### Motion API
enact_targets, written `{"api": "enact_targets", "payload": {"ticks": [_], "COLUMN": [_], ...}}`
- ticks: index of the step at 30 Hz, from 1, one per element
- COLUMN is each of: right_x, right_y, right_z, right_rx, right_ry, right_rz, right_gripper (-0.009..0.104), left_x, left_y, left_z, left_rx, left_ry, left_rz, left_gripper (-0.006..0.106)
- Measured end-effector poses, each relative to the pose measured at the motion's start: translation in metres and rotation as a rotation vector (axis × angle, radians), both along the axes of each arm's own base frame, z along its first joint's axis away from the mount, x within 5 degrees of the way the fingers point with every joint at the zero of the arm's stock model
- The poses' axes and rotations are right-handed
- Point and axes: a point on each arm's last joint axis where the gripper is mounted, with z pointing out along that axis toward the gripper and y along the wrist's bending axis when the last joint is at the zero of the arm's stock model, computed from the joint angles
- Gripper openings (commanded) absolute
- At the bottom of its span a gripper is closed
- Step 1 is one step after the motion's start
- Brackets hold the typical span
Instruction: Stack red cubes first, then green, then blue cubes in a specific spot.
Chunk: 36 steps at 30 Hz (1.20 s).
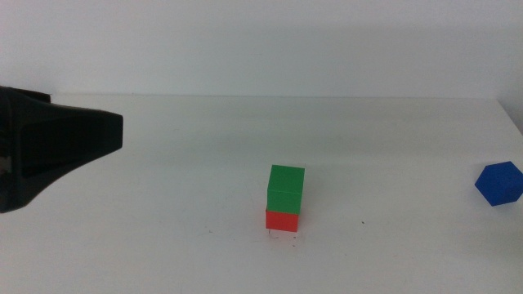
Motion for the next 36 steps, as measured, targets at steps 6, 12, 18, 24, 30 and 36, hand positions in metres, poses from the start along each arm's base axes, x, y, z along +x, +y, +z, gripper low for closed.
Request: {"api": "enact_targets", "payload": {"ticks": [6, 12, 18, 24, 30, 36], "right_x": [0.005, 0.046, 0.086, 0.134, 0.208, 0.268], "right_y": [0.0, -0.001, -0.001, -0.003, -0.011, -0.044], "right_z": [0.047, 0.133, 0.168, 0.166, 0.14, 0.08], "right_rx": [0.091, 0.133, 0.144, 0.098, -0.095, -0.1], "right_ry": [0.154, 0.396, 0.595, 0.873, 1.22, 1.428], "right_rz": [-0.001, -0.011, -0.014, -0.028, 0.055, 0.077], "right_gripper": [0.093, 0.093, 0.093, 0.093, 0.093, 0.093], "left_x": [0.001, 0.002, 0.003, 0.004, 0.004, 0.005], "left_y": [0.001, 0.002, 0.003, 0.002, 0.002, 0.002], "left_z": [0.0, 0.0, 0.002, 0.004, 0.004, 0.004], "left_rx": [0.011, 0.021, 0.017, 0.006, 0.003, -0.001], "left_ry": [-0.005, -0.02, -0.045, -0.063, -0.061, -0.067], "left_rz": [0.007, 0.018, 0.03, 0.036, 0.037, 0.039], "left_gripper": [0.094, 0.094, 0.094, 0.094, 0.094, 0.094]}}
